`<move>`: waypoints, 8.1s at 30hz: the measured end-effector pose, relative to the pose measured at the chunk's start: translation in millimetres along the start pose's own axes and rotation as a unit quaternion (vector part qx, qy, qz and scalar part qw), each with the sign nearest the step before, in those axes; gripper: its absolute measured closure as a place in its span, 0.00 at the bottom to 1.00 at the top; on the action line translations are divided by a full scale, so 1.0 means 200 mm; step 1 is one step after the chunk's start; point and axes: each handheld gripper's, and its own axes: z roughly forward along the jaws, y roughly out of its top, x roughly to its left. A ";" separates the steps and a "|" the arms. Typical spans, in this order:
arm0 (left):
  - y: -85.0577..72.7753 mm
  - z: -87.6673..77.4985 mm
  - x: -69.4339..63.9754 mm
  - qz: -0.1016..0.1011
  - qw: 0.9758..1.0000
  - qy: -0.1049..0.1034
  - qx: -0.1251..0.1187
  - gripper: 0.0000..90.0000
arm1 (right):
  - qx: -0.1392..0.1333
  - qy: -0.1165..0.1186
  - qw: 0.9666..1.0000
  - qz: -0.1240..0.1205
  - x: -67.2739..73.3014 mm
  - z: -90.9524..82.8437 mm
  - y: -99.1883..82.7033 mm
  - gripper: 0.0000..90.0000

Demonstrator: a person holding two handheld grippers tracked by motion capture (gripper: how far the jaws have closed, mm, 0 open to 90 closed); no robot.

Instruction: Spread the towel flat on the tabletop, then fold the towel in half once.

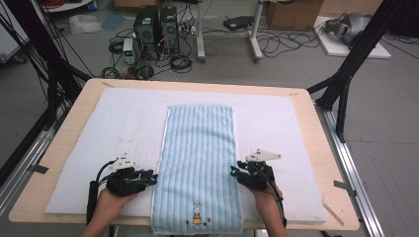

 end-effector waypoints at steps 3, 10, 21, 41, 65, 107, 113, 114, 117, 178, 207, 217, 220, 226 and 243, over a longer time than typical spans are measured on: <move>0.06 0.04 0.05 -0.004 1.000 0.010 -0.010 0.66 | 0.016 -0.035 0.999 0.006 -0.05 0.10 0.05 0.74; 0.16 0.09 0.16 -0.021 0.999 0.028 -0.023 0.63 | 0.049 -0.063 0.996 -0.026 -0.04 0.13 0.05 0.96; 0.31 0.24 0.30 -0.055 0.997 0.045 -0.033 0.60 | -0.007 -0.048 0.999 0.018 -0.23 0.14 0.12 0.70; 0.32 0.26 0.36 -0.016 0.997 0.043 -0.056 0.54 | 0.012 -0.103 0.994 0.044 -0.38 0.43 0.34 0.64; 0.35 0.22 0.31 0.003 0.992 0.010 -0.129 0.18 | -0.077 -0.062 0.995 -0.032 -0.29 -0.07 0.11 0.13; 0.53 0.37 0.45 -0.048 0.994 0.071 -0.069 0.22 | -0.074 -0.024 0.997 -0.021 -0.29 -0.02 0.12 0.13; 0.54 0.49 0.47 -0.060 0.994 0.078 -0.053 0.30 | -0.073 -0.020 0.997 -0.017 -0.29 -0.01 0.11 0.13; 0.53 0.50 0.47 -0.062 0.994 0.082 -0.048 0.33 | -0.073 -0.019 0.997 -0.015 -0.29 -0.01 0.11 0.13; 0.53 0.55 0.48 -0.059 0.994 0.091 -0.027 0.38 | -0.071 -0.018 0.997 -0.014 -0.28 0.00 0.11 0.13; 0.58 0.54 0.48 -0.045 0.997 0.045 -0.047 0.97 | 0.016 -0.036 0.999 0.000 -0.36 0.47 0.42 0.95; 0.26 0.16 0.17 -0.009 0.997 -0.044 -0.065 0.97 | -0.004 0.034 0.998 -0.045 -0.10 0.05 0.15 0.95; 0.21 0.19 0.19 -0.008 0.999 -0.008 -0.038 0.62 | 0.005 0.020 1.000 -0.003 -0.11 0.06 0.09 0.69; 0.26 0.19 0.24 -0.027 0.998 0.003 -0.052 0.53 | -0.014 0.001 1.000 0.027 -0.14 0.05 0.14 0.60; 0.36 0.27 0.32 -0.052 0.997 0.013 -0.059 0.52 | 0.000 -0.024 0.999 0.040 -0.21 0.11 0.24 0.53; 0.37 0.45 0.29 -0.014 1.000 0.018 -0.005 0.92 | 0.072 -0.041 0.997 0.005 -0.23 0.42 0.33 0.84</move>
